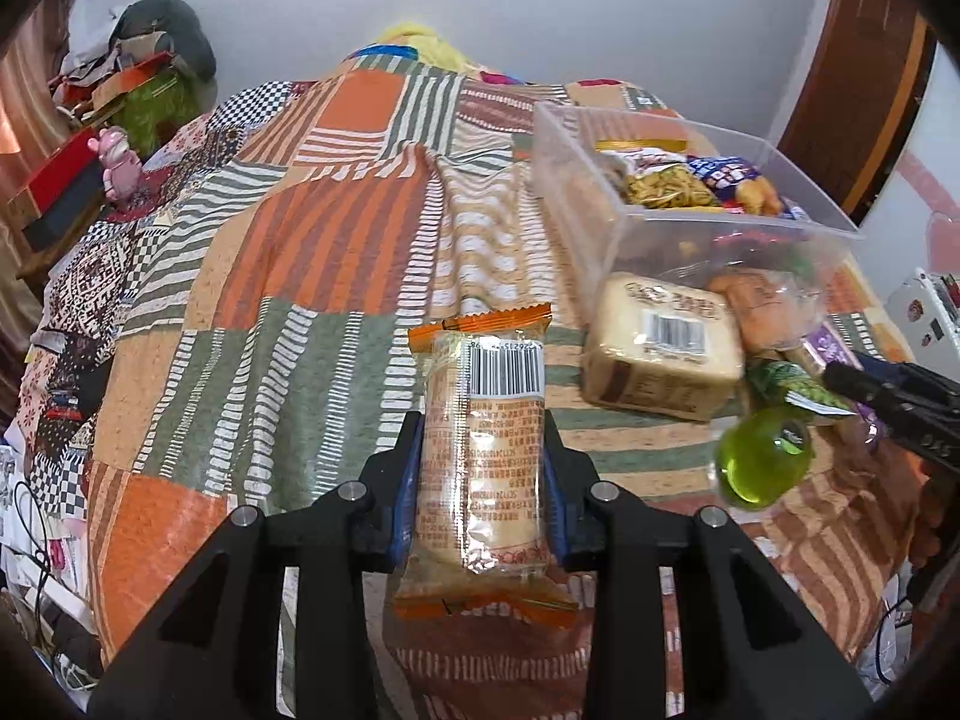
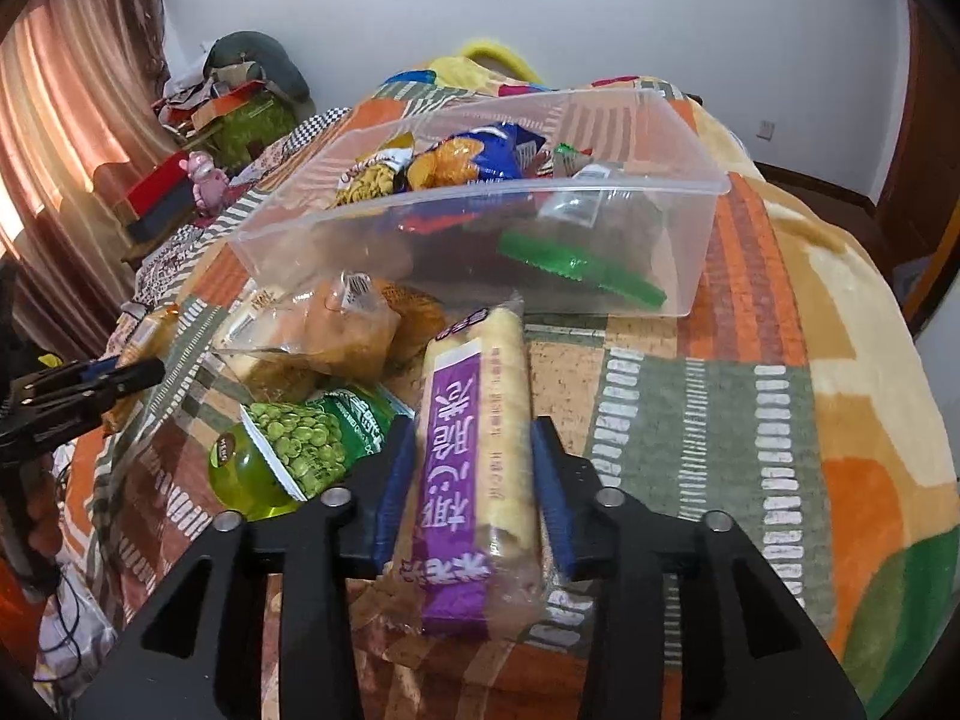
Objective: Organize snacks
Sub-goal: 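Grasp the wrapped cake bar with the left gripper while the right grasps the purple biscuit roll, then lower the cake bar and purple biscuit roll into the clear box, open both grippers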
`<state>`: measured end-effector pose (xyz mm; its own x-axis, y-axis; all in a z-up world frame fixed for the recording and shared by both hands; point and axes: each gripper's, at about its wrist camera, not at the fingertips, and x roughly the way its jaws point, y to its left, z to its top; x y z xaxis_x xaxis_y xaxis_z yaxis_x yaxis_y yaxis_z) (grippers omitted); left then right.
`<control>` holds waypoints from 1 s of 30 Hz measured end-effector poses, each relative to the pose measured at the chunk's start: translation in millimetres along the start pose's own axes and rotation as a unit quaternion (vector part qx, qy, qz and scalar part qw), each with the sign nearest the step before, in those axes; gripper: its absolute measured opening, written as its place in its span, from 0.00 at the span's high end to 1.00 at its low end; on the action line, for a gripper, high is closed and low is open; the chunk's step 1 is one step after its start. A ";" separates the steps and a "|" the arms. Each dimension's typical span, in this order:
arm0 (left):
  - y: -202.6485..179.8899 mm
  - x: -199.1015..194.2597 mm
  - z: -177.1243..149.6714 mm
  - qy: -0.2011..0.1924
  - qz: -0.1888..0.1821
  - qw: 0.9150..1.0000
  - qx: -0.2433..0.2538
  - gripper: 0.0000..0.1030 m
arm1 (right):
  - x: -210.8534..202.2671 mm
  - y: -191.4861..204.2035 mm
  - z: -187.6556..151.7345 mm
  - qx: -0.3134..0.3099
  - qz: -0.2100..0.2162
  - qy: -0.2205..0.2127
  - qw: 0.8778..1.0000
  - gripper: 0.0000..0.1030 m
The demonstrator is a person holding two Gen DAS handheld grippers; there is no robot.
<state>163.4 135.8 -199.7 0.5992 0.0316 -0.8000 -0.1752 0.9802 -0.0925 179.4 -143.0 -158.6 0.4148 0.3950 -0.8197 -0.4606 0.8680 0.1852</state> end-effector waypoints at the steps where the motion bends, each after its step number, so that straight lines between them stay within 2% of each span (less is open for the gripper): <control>1: -1.4 -0.6 0.1 -0.001 -0.001 1.000 0.002 0.67 | 2.5 1.0 -0.8 -0.001 -0.001 0.005 1.000 0.59; 4: -4.2 -1.9 1.7 -0.003 -0.005 1.000 0.003 0.67 | 10.6 4.4 -2.8 -0.011 -0.010 0.012 1.000 0.57; 8: -8.6 -3.6 2.0 -0.005 -0.010 1.000 0.004 0.67 | 11.5 4.1 -1.5 -0.017 -0.012 0.007 1.000 0.59; 16: -19.6 -15.9 13.3 -0.025 -0.022 0.999 0.003 0.67 | -1.3 0.7 -3.4 -0.009 -0.009 -0.008 1.000 0.59; 24: -42.5 -32.4 38.9 -0.057 -0.044 0.997 0.011 0.67 | -41.1 -7.1 3.8 -0.002 -0.014 -0.059 0.998 0.59; 30: -65.6 -35.1 63.3 -0.078 -0.058 0.995 0.026 0.67 | -65.3 -9.0 21.2 0.002 -0.017 -0.104 0.994 0.59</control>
<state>203.3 82.8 -128.1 0.7279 -0.0569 -0.6833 -0.0598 0.9875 -0.1459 173.1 -170.2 -95.2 0.5834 0.4183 -0.6962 -0.4399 0.8833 0.1621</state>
